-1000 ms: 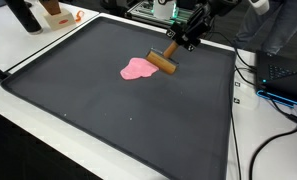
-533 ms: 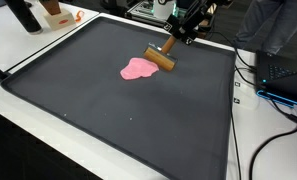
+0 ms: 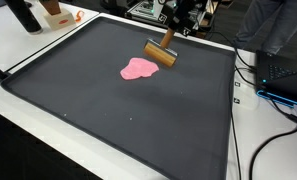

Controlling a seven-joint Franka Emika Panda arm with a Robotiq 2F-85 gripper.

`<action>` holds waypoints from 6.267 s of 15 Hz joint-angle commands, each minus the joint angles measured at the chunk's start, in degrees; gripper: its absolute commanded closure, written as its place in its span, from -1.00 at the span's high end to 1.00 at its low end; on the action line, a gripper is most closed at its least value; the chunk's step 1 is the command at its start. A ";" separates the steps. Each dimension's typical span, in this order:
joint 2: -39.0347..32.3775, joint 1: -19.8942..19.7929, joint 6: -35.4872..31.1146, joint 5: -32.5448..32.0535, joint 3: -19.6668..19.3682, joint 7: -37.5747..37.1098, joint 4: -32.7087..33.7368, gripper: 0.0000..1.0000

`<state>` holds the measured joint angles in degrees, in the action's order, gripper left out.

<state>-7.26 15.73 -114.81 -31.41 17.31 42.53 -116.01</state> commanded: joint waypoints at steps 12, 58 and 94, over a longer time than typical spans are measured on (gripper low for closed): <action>9.88 -6.39 -0.40 25.12 -7.38 -2.58 1.23 -0.54; 6.39 -15.83 -7.39 45.46 -17.43 -30.48 -8.12 -0.54; 0.78 -18.89 -15.57 54.51 -19.27 -40.51 -14.13 -0.54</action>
<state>-4.14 -3.32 -129.12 21.27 -2.26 2.68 -130.54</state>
